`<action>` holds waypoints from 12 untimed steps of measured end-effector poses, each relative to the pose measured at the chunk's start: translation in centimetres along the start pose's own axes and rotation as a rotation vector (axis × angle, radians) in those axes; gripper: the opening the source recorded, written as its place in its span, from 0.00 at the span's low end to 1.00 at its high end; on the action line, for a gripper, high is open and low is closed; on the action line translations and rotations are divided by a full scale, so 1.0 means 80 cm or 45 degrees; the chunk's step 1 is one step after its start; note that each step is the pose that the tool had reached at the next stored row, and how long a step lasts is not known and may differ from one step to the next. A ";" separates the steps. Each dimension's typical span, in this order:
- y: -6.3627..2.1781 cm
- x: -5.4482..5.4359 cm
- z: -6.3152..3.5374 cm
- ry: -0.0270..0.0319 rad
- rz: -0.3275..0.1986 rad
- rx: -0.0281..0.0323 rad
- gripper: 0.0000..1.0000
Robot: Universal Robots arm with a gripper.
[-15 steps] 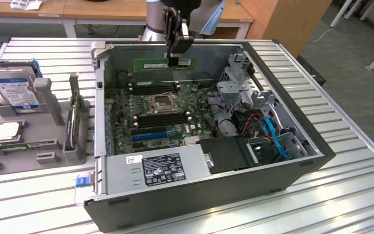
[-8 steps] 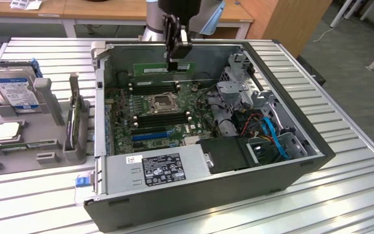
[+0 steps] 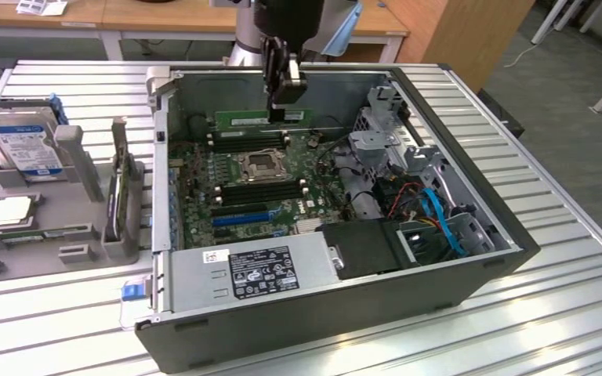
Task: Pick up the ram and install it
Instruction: 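Insert the ram into the slot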
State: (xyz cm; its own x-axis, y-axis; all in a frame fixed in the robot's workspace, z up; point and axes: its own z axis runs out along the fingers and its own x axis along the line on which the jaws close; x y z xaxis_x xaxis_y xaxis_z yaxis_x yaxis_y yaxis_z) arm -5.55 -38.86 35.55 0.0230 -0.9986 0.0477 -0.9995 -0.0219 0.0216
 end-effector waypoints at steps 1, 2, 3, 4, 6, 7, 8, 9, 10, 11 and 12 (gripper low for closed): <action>0.000 0.000 0.002 -0.0001 0.000 0.0001 0.14; 0.000 0.000 0.005 -0.0001 0.001 0.0001 0.14; 0.000 0.000 0.007 -0.0001 0.001 0.0000 0.14; 0.000 0.000 0.009 -0.0001 0.001 -0.0001 0.14; 0.000 -0.001 0.014 -0.0002 0.002 0.0000 0.14; 0.000 -0.001 0.016 0.0000 0.002 -0.0002 0.14; 0.000 -0.001 0.018 0.0001 0.002 -0.0001 0.14; 0.000 -0.001 0.020 -0.0002 0.003 -0.0001 0.14; -0.001 -0.001 0.023 -0.0002 0.003 -0.0001 0.14; -0.001 -0.001 0.025 -0.0002 0.003 -0.0001 0.14; -0.001 -0.001 0.027 -0.0003 0.004 -0.0001 0.14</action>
State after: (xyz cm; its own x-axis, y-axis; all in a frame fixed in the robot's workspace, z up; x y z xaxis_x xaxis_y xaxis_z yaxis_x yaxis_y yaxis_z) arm -5.55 -38.86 33.36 0.0202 -0.9987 0.0475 -0.9996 -0.0192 0.0216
